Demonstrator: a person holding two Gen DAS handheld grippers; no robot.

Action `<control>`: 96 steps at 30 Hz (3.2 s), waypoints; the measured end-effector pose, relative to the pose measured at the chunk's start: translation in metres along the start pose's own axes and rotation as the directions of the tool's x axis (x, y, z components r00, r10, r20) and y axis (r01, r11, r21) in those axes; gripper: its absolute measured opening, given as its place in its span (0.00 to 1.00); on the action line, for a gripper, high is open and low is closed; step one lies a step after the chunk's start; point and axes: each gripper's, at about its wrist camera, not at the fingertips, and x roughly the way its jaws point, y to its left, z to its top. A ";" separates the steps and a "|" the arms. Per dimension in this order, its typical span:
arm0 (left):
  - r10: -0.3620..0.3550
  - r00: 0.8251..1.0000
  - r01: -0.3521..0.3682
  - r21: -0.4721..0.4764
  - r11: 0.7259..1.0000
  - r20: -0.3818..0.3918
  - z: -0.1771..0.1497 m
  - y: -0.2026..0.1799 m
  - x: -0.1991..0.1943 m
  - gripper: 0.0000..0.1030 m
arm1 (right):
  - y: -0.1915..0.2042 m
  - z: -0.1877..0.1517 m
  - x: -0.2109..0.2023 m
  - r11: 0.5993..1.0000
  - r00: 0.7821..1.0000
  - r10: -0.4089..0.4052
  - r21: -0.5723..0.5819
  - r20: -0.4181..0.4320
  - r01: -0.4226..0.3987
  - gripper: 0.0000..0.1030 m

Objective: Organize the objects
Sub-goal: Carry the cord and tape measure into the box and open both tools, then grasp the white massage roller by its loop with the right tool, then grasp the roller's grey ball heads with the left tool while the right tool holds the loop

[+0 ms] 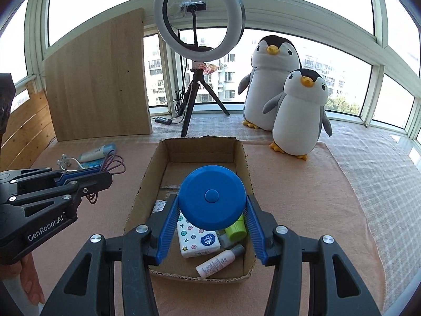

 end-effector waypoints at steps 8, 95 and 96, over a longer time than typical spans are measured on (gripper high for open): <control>-0.051 0.997 0.052 -0.020 0.998 0.050 0.022 -0.009 0.022 0.25 | -0.008 0.003 0.013 1.000 1.000 -0.021 -0.002 0.002 0.021 0.52; 0.149 0.952 -0.276 -0.545 0.792 -0.266 -0.227 0.345 -0.041 0.11 | 0.336 -0.160 0.020 0.735 0.866 0.274 -0.490 -0.418 -0.469 0.17; 0.150 0.952 -0.278 -0.547 0.790 -0.267 -0.227 0.345 -0.041 0.11 | 0.337 -0.161 0.019 0.734 0.869 0.271 -0.496 -0.414 -0.465 0.17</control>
